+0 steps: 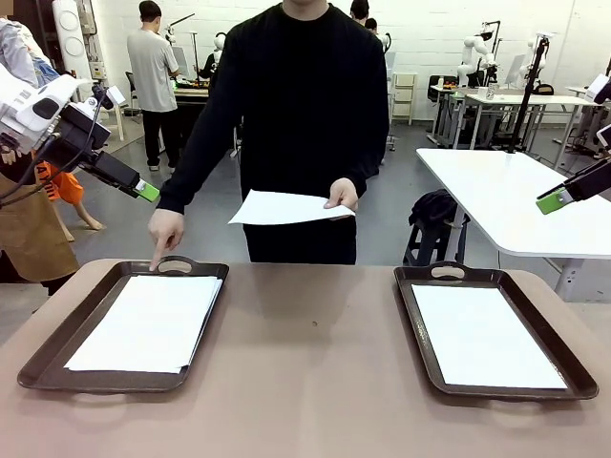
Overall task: Sort the A4 documents.
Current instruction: Receive the A4 Paper.
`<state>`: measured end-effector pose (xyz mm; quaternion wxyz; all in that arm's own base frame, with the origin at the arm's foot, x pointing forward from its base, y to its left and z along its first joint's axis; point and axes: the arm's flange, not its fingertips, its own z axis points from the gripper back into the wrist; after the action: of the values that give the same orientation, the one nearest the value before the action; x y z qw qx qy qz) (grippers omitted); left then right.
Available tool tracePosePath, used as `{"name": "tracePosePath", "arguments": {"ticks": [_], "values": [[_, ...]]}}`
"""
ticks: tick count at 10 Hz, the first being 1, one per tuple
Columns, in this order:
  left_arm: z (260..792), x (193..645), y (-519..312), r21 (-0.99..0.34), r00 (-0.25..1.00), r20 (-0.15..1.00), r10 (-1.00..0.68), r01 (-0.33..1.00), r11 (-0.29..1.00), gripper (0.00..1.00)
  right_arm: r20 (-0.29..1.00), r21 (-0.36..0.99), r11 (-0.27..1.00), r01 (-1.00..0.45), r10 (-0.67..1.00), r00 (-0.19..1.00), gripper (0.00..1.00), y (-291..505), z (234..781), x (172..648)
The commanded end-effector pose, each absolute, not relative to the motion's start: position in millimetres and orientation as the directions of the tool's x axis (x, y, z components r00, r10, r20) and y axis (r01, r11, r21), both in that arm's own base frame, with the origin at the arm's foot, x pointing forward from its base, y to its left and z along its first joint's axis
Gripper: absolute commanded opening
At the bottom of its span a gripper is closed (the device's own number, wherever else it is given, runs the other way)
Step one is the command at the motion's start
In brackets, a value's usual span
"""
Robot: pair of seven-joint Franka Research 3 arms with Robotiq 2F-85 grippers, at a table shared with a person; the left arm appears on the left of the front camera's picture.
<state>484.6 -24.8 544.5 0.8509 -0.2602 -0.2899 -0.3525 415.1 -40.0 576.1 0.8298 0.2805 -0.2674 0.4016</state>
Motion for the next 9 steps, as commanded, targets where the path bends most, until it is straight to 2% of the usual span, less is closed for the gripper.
{"name": "tracePosePath", "arguments": {"ticks": [1,5,9], "values": [[545,484,-25,-0.220,0.569,0.683,-0.457,0.757,0.615,1.00,0.672,0.252,0.515,-0.819,0.516,0.531,1.00,-39,575,415],[545,484,-25,-0.220,0.569,0.683,-0.457,0.757,0.615,1.00,0.672,0.252,0.515,-0.819,0.516,0.531,1.00,-39,575,415],[528,506,-32,-0.344,0.606,0.702,-0.375,0.749,0.566,1.00,0.672,0.252,0.515,-0.819,0.516,0.531,1.00,-39,575,415]]}}
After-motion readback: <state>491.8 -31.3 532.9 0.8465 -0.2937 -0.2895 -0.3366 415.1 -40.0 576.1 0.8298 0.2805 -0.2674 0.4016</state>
